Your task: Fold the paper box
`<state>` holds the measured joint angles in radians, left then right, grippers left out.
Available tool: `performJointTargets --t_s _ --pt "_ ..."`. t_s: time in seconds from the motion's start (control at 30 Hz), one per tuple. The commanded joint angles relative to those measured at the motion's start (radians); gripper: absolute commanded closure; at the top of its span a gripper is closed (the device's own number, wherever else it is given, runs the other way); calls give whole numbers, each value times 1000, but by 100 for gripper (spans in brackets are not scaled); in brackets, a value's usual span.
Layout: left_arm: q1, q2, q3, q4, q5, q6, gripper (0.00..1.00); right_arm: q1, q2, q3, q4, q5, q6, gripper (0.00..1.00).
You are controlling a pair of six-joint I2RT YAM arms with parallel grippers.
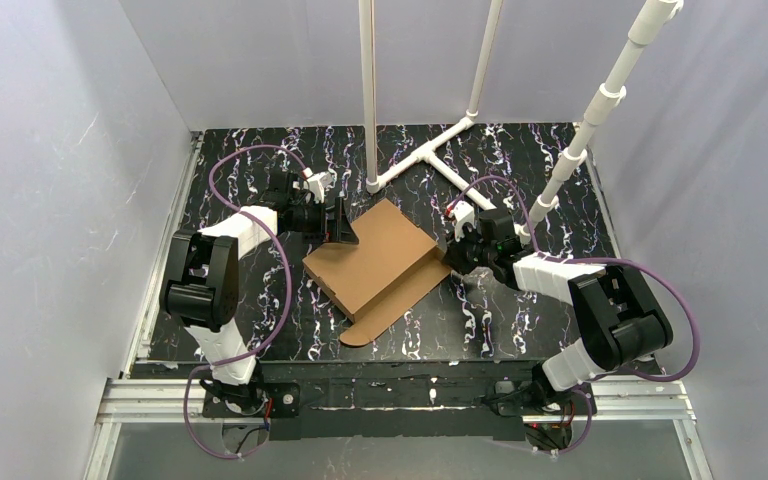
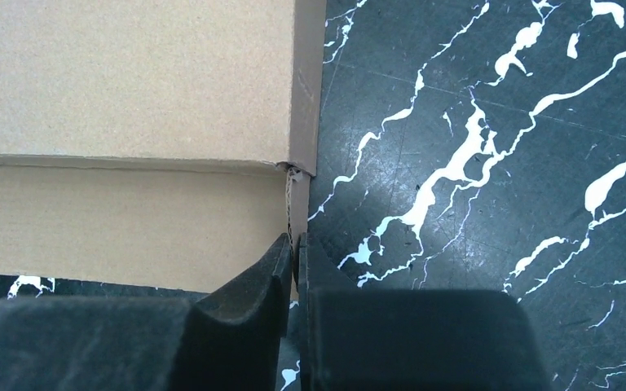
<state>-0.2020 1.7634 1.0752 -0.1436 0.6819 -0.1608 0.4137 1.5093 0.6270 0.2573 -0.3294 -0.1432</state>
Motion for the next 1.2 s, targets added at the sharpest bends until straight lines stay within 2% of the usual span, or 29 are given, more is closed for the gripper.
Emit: performJointTargets --t_s 0.0,0.23,0.87,1.17 --pt "1 -20 10 -28 33 12 5 -1 -21 42 0 6 -21 88" --pt "1 -8 15 -26 63 12 5 3 -18 49 5 6 -37 99" --pt "0 24 28 -28 127 -2 6 68 -44 81 -54 57 -117 99" --pt "-8 30 37 -36 165 9 8 90 6 177 -184 78 -129 99"
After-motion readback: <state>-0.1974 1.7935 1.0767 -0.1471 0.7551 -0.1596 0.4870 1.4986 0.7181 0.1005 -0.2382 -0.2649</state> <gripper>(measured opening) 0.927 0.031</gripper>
